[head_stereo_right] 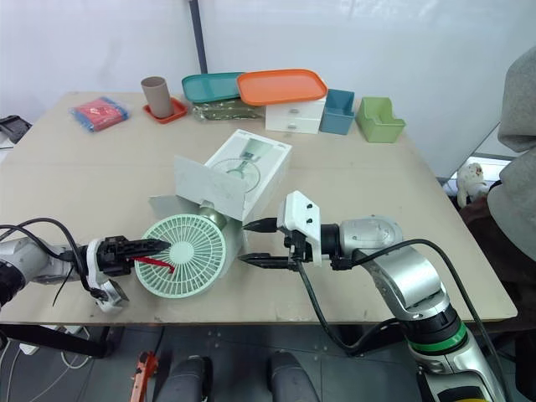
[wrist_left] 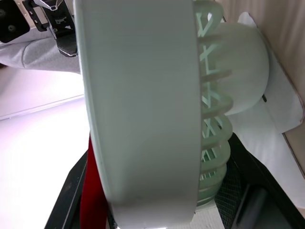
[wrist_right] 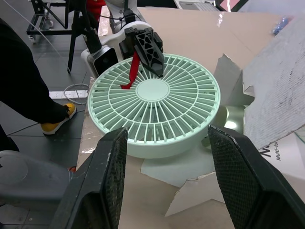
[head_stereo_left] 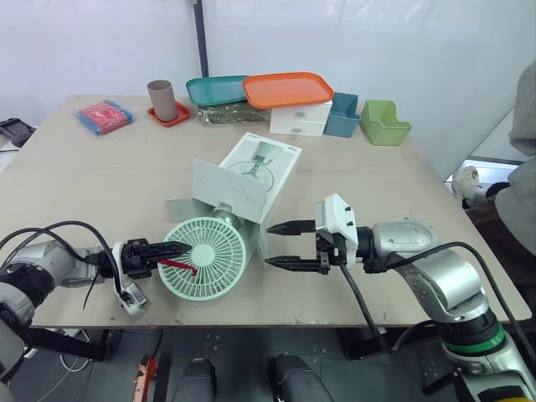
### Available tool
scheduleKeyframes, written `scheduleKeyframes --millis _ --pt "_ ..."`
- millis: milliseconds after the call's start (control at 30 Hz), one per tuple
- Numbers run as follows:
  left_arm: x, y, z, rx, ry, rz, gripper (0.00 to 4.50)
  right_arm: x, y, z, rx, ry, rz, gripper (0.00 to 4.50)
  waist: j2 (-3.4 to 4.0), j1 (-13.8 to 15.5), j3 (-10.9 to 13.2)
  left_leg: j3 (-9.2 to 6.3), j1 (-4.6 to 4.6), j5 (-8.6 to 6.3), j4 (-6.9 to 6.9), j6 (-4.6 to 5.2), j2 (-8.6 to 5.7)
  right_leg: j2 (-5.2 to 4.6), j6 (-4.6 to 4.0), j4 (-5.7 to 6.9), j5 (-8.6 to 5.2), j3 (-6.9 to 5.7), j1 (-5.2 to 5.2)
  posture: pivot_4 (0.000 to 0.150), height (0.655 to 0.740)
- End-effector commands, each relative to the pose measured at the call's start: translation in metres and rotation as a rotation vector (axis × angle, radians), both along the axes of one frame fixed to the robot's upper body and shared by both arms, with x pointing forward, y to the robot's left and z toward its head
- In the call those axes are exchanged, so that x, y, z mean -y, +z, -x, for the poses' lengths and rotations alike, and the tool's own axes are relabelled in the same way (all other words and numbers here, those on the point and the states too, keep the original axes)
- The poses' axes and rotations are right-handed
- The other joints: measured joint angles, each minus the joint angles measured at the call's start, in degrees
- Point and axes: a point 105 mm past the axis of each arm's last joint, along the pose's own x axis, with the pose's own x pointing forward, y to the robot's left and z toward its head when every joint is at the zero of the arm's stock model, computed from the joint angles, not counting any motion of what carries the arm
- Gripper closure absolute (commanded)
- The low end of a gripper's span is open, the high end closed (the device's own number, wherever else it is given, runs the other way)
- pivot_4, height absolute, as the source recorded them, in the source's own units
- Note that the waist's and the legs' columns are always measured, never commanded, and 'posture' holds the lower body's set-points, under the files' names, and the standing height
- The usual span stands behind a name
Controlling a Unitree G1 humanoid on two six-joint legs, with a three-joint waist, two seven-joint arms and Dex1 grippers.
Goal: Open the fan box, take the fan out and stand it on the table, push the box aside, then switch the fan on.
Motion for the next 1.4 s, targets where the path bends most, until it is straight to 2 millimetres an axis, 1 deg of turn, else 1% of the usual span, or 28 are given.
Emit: scheduleKeyframes --millis 33,100,200,233,300,433,567,700,867,1067,1167,1400 --pt "-0.007 0.003 0.011 -0.060 0.022 0.020 2.53 -0.002 0.009 0.002 0.048 0.020 -0.006 1.78 0.00 -0.23 0.00 0.01 0.01 0.00 0.00 0.00 0.00 0.00 0.00 0.00 0.00 0.01 0.00 0.150 0.7400" --pt "-0.009 0.008 0.018 -0.129 0.054 0.073 2.53 -0.001 0.009 0.000 0.047 0.020 -0.006 1.78 0.00 -0.23 0.00 0.04 0.03 0.00 0.00 0.00 0.03 0.00 -0.01 0.00 0.00 0.04 -0.01 0.150 0.7400" --pt "-0.010 0.014 0.033 -0.182 0.052 0.080 2.53 0.000 0.009 -0.002 0.049 0.019 -0.007 1.78 -0.02 -0.15 -0.01 0.05 0.02 0.00 -0.02 0.00 0.06 0.01 -0.03 0.00 0.01 0.04 -0.02 0.150 0.7400" --pt "-0.011 0.016 0.040 -0.202 0.053 0.077 2.53 0.000 0.009 -0.002 0.049 0.021 -0.008 1.78 -0.03 -0.13 -0.01 0.05 0.02 0.00 -0.02 0.00 0.06 0.00 -0.04 0.00 0.01 0.04 -0.01 0.150 0.7400" --pt "-0.016 0.023 0.047 -0.230 0.085 0.103 2.53 0.000 0.009 -0.002 0.050 0.024 -0.007 1.78 -0.03 -0.14 -0.01 0.09 0.07 0.00 -0.01 0.01 0.07 -0.01 -0.05 0.00 0.02 0.06 0.02 0.150 0.7400" --pt "-0.017 0.035 0.062 -0.244 0.094 0.105 2.53 -0.001 0.007 -0.004 0.049 0.030 -0.006 1.78 -0.02 -0.14 -0.01 0.32 0.16 0.03 -0.01 0.05 0.18 -0.03 -0.09 0.01 0.10 0.09 0.03 0.150 0.7400" --pt "-0.016 0.040 0.070 -0.262 0.123 0.122 2.53 -0.003 0.007 -0.004 0.048 0.041 -0.010 1.78 -0.01 -0.14 0.00 0.70 0.20 0.09 -0.01 0.15 0.32 -0.10 -0.13 0.01 0.10 0.11 0.02 0.150 0.7400" --pt "-0.012 0.041 0.082 -0.284 0.133 0.133 2.53 -0.005 0.007 -0.005 0.045 0.057 -0.019 1.78 -0.02 -0.17 0.00 1.00 0.22 0.11 -0.01 0.17 0.39 -0.20 -0.28 0.01 0.02 0.12 -0.02 0.150 0.7400" --pt "-0.006 0.052 0.097 -0.265 0.173 0.172 2.53 -0.012 0.006 -0.004 0.042 0.093 -0.021 1.78 -0.02 -0.26 0.00 1.31 0.25 0.10 -0.07 0.18 0.43 -0.45 -0.27 0.00 0.04 0.05 -0.13 0.150 0.7400" --pt "-0.002 0.062 0.109 -0.240 0.207 0.189 2.53 -0.017 0.005 -0.007 0.040 0.121 -0.022 1.78 -0.01 -0.27 0.01 1.37 0.27 0.11 -0.08 0.19 0.44 -0.54 -0.31 0.00 0.05 -0.04 -0.14 0.150 0.7400" --pt "-0.004 0.065 0.110 -0.231 0.227 0.187 2.53 -0.018 0.005 -0.006 0.039 0.131 -0.025 1.78 0.01 -0.26 0.02 1.39 0.28 0.11 -0.08 0.19 0.43 -0.60 -0.31 0.00 0.04 -0.10 -0.15 0.150 0.7400" --pt "-0.003 0.066 0.111 -0.230 0.234 0.188 2.53 -0.019 0.005 -0.007 0.040 0.136 -0.026 1.78 0.03 -0.27 0.03 1.45 0.28 0.10 -0.11 0.19 0.43 -0.72 -0.31 -0.02 0.04 -0.21 -0.16 0.150 0.7400"
